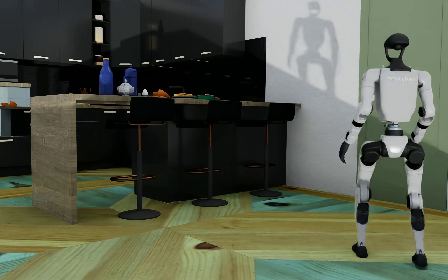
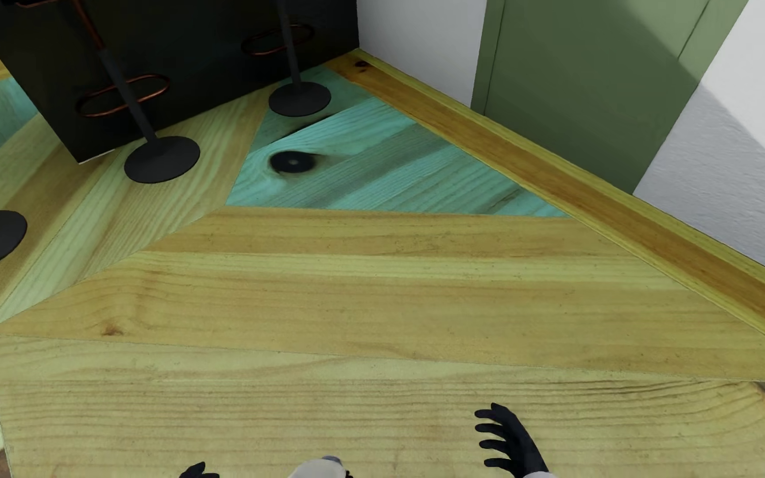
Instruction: Face back
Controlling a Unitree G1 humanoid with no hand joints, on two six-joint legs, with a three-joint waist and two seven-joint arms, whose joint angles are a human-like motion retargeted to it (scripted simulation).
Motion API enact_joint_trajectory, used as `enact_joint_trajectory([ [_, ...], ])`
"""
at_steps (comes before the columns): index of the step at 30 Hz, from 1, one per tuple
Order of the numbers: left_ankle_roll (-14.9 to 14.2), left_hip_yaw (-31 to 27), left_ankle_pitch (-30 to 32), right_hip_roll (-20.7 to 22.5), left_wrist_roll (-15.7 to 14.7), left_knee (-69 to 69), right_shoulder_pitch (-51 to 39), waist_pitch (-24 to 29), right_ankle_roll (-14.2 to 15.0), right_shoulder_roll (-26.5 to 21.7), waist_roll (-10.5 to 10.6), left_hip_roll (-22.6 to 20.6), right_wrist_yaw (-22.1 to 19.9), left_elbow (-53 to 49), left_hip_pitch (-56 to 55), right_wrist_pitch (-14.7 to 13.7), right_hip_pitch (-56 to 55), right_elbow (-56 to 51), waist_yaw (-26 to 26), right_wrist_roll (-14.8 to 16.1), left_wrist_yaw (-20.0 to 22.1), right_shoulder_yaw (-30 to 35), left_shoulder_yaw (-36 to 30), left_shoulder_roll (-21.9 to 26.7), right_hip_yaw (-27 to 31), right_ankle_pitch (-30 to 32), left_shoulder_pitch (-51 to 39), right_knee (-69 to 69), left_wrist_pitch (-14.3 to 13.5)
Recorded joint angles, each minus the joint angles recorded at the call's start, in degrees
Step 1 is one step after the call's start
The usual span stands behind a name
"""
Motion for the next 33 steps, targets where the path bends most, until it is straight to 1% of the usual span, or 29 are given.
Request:
enact_joint_trajectory([
  [1, 1.9, -1.1, 0.7, 0.5, 0.6, -0.5, 0.7, 0.4, -3.1, 1.4, -0.7, -1.5, -0.5, -0.2, -0.1, 0.3, -4.7, 0.3, -2.3, -0.3, 0.3, 1.2, -0.7, 1.2, 2.6, 6.0, -0.4, 8.5, -0.9],
  [2, 0.6, -2.7, 2.1, 2.3, 1.0, -2.5, 3.9, 0.1, -7.3, 1.0, -1.6, -2.9, 0.0, -0.3, 0.2, 0.5, -7.2, 1.0, -3.1, -0.3, 0.9, 1.2, -0.6, 1.5, 6.1, 9.9, 0.2, 11.0, -3.1],
  [3, 0.9, -4.1, 3.7, 3.6, 0.9, -5.0, 6.8, -0.6, -10.2, -0.6, -2.5, -4.4, 1.4, -0.9, 0.6, 0.9, -6.7, 2.7, -2.3, -0.2, 2.0, -2.3, -1.2, 0.1, 9.3, 6.5, 1.6, 4.5, -5.3],
  [4, 0.5, -4.0, 2.4, 1.9, 0.3, -5.1, 8.7, -1.2, -3.2, -1.5, -3.6, -5.0, 2.3, -1.4, 0.3, 1.4, -4.0, 4.7, -0.2, 0.4, 2.9, -4.2, -2.8, 0.0, 9.2, 2.1, 3.0, -4.8, -6.4],
  [5, -0.8, -2.6, -3.1, 0.7, -0.4, -0.1, 9.7, -1.3, 2.6, -2.4, -2.2, -3.2, 2.6, -2.3, -0.6, 2.5, -1.8, 5.1, 1.6, 0.9, 3.5, -4.9, -2.3, -0.9, 5.6, 2.4, 3.1, -7.3, -5.4],
  [7, -3.9, 0.5, -8.2, -0.5, -0.7, 4.8, 6.4, -2.1, 2.8, -1.2, -0.2, -0.4, 2.9, -1.7, 0.7, 5.0, -1.1, 1.3, 0.6, -0.5, 2.8, -3.7, -0.9, -0.3, 1.4, 1.2, 2.4, -6.3, -3.2],
  [8, -3.4, 1.0, -6.3, -1.3, -0.3, 4.5, 5.0, -2.4, 3.0, 0.1, 0.3, 0.2, 3.6, -1.9, 0.9, 4.7, -1.1, -0.3, -0.7, -2.2, 1.8, -1.7, -0.2, 1.2, 0.3, 0.2, 2.6, -5.1, -2.5],
  [9, 0.2, 0.7, -6.2, -2.0, 0.4, 4.9, 4.1, -2.4, 3.6, 2.1, 0.3, -0.7, 4.5, -0.4, 0.6, 3.4, -1.5, 0.1, -1.9, -3.8, 1.0, -1.3, 0.4, 1.9, 0.3, -0.4, 2.2, -3.3, -2.8],
  [10, 4.4, -0.2, -5.7, -1.6, 1.0, 4.9, 3.2, -1.5, 0.9, 3.4, -0.1, -2.3, 4.8, 0.9, 0.5, 2.1, -4.0, 0.6, -3.3, -4.4, 0.7, 1.2, 0.6, 0.9, 2.6, 2.0, 0.9, 2.4, -3.3],
  [11, 2.6, -1.7, -4.5, 0.1, 1.2, 3.7, 4.5, -1.5, -4.7, 2.3, -1.0, -3.8, 5.4, 0.1, 0.0, 0.8, -6.7, 0.6, -3.3, -3.9, 0.5, 1.9, -0.3, 0.5, 6.0, 4.9, 0.5, 6.4, -4.2],
  [12, 2.9, -3.1, -2.8, 1.9, 0.9, 1.3, 7.2, -2.0, -10.3, 0.7, -2.5, -5.3, 6.5, -0.5, -0.1, -0.3, -7.1, 1.5, -1.8, -2.5, 0.5, -1.4, -1.9, 1.8, 8.5, 3.9, 0.9, 3.8, -5.9],
  [13, 2.7, -3.7, -1.6, 2.1, 0.2, -1.0, 8.0, -2.1, -6.6, -0.6, -4.1, -6.2, 6.4, -1.6, 0.2, -0.7, -4.5, 4.2, 0.2, -0.4, 0.9, -3.4, -1.4, 0.9, 9.1, 0.3, 1.9, -3.8, -6.5],
  [14, 2.1, -3.9, -3.0, 1.5, -0.8, -1.2, 6.8, -1.2, 3.2, -1.5, -3.7, -5.5, 5.3, -1.6, 0.6, -0.4, -1.2, 5.7, 1.1, 1.5, 1.4, -4.0, -1.6, -1.1, 7.7, 1.1, 3.0, -7.7, -6.2],
  [16, 1.4, -3.0, 0.3, 0.1, -2.0, -1.9, 2.8, 0.2, 2.8, 1.5, -3.9, -4.5, 2.3, -0.6, 0.2, 1.1, -0.7, 1.7, 0.3, 1.7, 1.0, -3.0, -2.6, 0.1, 4.9, -0.1, 3.5, -6.3, -2.7],
  [18, 1.8, -4.5, 1.4, -0.8, -1.4, -2.1, 1.4, 0.0, 2.8, 1.1, -3.4, -6.0, 0.5, -1.0, -1.2, 0.6, -1.1, 1.5, 2.2, -0.7, 0.8, -0.4, -0.8, -0.4, 3.8, -1.2, 2.0, -5.5, 0.2],
  [19, 1.7, -5.0, 3.2, -1.3, -1.3, -5.2, 1.0, -0.5, 2.6, 1.0, -3.4, -6.8, 0.1, -3.4, -0.9, 0.7, -0.8, 1.7, 3.9, -1.3, 1.0, -2.5, -2.0, -1.1, 3.2, -0.4, 3.0, -7.3, 1.0],
  [20, 1.8, -4.1, 2.0, -1.6, -1.8, -6.6, 0.7, -0.8, 2.6, 0.3, -2.4, -5.9, -0.2, -3.8, -0.4, 0.5, 0.8, 2.4, 5.1, -1.7, 0.9, -3.7, -2.2, -1.6, 1.6, 0.6, 4.1, -9.9, 0.6],
  [21, 1.8, -1.3, -3.4, -1.8, -2.4, -3.4, 0.3, -0.8, 2.6, 0.0, -1.1, -3.9, -0.4, -3.7, -0.5, -0.1, 2.3, 3.2, 5.6, -1.8, 0.4, -3.2, -1.0, -1.2, 0.1, 0.6, 4.7, -10.8, 0.2],
  [22, 1.7, 0.1, -4.8, -1.5, -2.5, -0.4, 0.8, -1.0, 2.3, 0.4, 0.7, -1.6, -0.2, -1.2, -1.0, -0.7, 1.6, 0.8, 4.0, -2.2, -0.1, -3.1, -0.1, -0.5, -0.1, -0.2, 4.0, -7.6, -0.6],
  [23, 2.5, -0.3, 0.0, -1.4, -2.3, -0.7, -0.4, 0.3, 0.4, 1.2, 1.4, -2.0, -0.1, 1.7, -0.7, -1.0, -1.7, -0.3, 0.2, -2.2, -0.3, -0.1, -0.2, 0.9, 1.4, 1.7, 2.5, 1.1, -1.6],
  [24, 2.2, -1.1, 0.8, -0.6, -2.1, -1.3, 0.6, 1.5, -4.4, 1.2, 0.7, -3.4, 0.8, 0.9, -0.5, -1.5, -6.7, -0.2, -2.7, -1.9, 0.2, 1.9, -0.1, 2.3, 5.0, 8.0, 1.5, 9.9, -2.5],
  [25, 2.0, -2.4, 2.5, 1.2, -2.2, -3.5, 4.7, 0.9, -7.2, 0.3, -0.2, -4.6, 2.6, 0.0, -0.5, -1.9, -8.7, 1.0, -3.3, -1.5, 1.3, -0.1, -0.1, 2.1, 8.6, 8.4, 0.9, 8.2, -4.6],
  [26, 1.5, -3.6, 4.0, 2.1, -2.7, -5.9, 8.3, 0.1, -7.5, -0.6, -1.4, -5.7, 4.3, -1.7, -0.2, -1.7, -7.7, 3.3, -2.6, -1.0, 2.6, -2.6, -1.0, 1.0, 11.0, 3.8, 1.4, 0.0, -6.5],
  [27, 0.9, -3.9, 2.9, 1.5, -3.5, -5.8, 10.1, -0.5, 4.6, -1.4, -1.9, -5.5, 4.8, -2.7, -0.5, -0.9, -5.1, 6.0, -0.8, -0.5, 3.8, -3.4, -2.5, -0.5, 10.8, 3.9, 2.4, -7.3, -7.7],
  [29, -0.3, -3.3, 3.3, 0.6, -4.8, -7.3, 6.7, -1.0, 2.7, -0.8, -1.6, -3.1, 3.5, -3.0, -0.9, 3.3, -3.0, 2.2, 1.5, -0.1, 3.9, -3.7, -2.1, -3.4, 6.1, 4.3, 2.4, -9.3, -5.6],
  [30, -0.7, -1.9, -0.7, 0.2, -4.7, -3.8, 4.0, -1.2, 2.5, -1.1, -0.9, -1.9, 2.5, -4.1, -0.6, 3.8, -0.9, 3.5, 3.7, -0.3, 2.6, -3.5, -3.1, -2.5, 3.8, 4.4, 2.7, -10.7, -3.8],
  [31, -1.2, -0.5, -4.6, 0.1, -3.8, 0.5, 1.2, -2.3, 2.6, -1.7, -0.2, -0.4, 1.5, -4.1, -0.4, 3.7, -0.6, 2.2, 3.5, -0.9, 0.3, -3.1, -0.3, -1.3, 2.6, 4.1, 3.9, -10.7, -2.7],
  [32, -1.5, -0.5, -4.7, 0.6, -3.0, -1.6, -2.6, -3.0, 2.8, -1.3, 0.6, 1.0, 0.4, -3.8, 2.3, 3.1, -0.6, 1.4, 0.5, -1.3, -2.4, -3.7, 1.9, 0.6, 3.1, 3.8, 5.7, -10.6, -2.1],
  [33, 1.3, 0.2, -1.2, 1.2, -2.5, -3.7, -5.5, -1.9, 2.5, 0.7, 0.2, 0.5, -0.9, -2.6, 3.9, 2.2, -0.5, 0.9, -4.3, -0.8, -4.8, -3.0, 2.8, 2.8, 6.3, 4.2, 5.5, -9.6, -2.1],
])
